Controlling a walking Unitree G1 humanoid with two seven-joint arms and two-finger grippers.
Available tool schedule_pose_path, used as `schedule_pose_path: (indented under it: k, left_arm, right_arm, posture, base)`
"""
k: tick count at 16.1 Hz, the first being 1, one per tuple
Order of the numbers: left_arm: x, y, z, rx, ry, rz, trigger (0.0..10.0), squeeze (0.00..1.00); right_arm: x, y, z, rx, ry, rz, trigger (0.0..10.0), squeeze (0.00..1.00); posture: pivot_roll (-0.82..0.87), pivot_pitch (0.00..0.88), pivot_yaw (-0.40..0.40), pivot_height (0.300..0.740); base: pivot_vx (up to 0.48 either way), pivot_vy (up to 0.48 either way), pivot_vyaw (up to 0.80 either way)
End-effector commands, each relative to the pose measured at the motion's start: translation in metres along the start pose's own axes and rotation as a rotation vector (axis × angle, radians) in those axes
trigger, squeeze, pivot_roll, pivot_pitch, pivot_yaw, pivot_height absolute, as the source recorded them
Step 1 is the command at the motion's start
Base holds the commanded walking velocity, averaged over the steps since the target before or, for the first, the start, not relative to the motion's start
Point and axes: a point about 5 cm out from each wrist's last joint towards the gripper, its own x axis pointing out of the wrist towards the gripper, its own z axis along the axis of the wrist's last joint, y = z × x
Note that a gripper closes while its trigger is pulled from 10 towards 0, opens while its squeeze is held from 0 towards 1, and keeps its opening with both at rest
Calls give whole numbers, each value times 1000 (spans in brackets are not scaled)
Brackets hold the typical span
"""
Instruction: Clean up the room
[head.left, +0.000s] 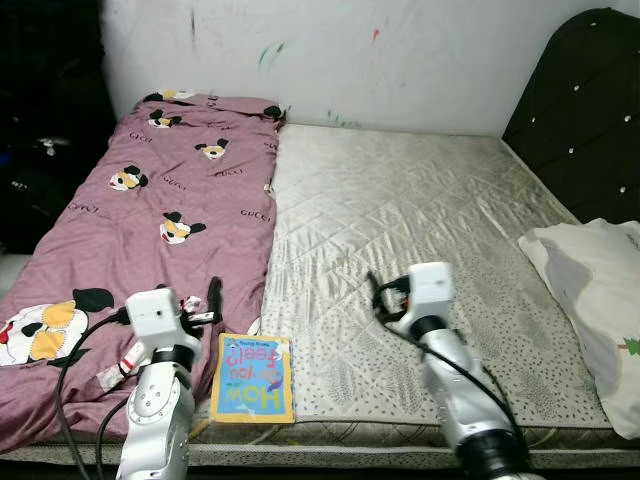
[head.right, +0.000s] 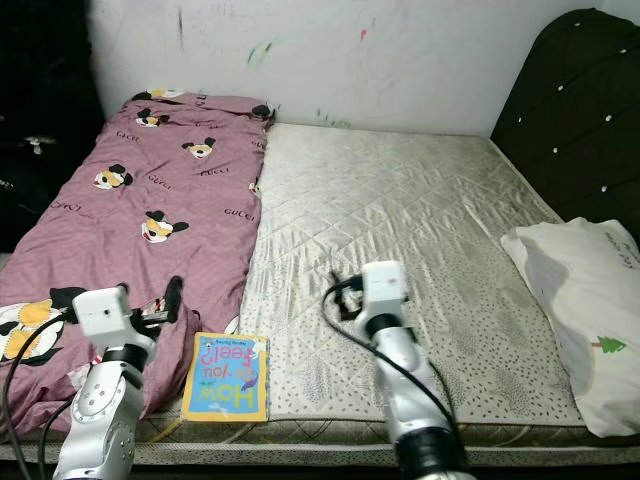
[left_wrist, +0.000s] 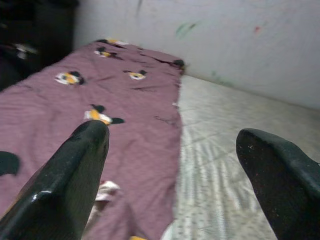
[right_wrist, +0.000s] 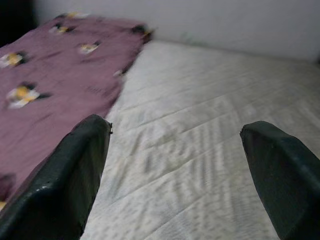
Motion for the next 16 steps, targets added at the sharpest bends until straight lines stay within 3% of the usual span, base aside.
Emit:
schedule_pose_path:
  k: [1, 4, 11, 16]
  left_arm:
    - [0, 5, 6, 32, -28, 21, 10000, 0]
    - [-2, 13, 8, 56, -34, 50, 10000, 0]
    - [1, 8, 6, 52, -16, 23, 10000, 0]
    - [1, 6, 4, 51, -3, 13, 10000, 0]
  right_arm:
    - [-2, -14, 10, -18, -51, -74, 10000, 0]
    - [-11, -29, 8, -37, -46, -116, 10000, 0]
    - [-9, -19, 4, -54, -22, -76, 10000, 0]
    - [-8, -18, 3, -64, -12, -64, 10000, 0]
  posture:
    - [1, 0, -72, 740]
    - [1, 0, -57, 740]
    - [1, 5, -55, 740]
    - [0, 9, -59, 740]
  base:
    - [0, 0, 0]
    - [0, 0, 0]
    - [0, 0, -605]
    - [0, 434, 0]
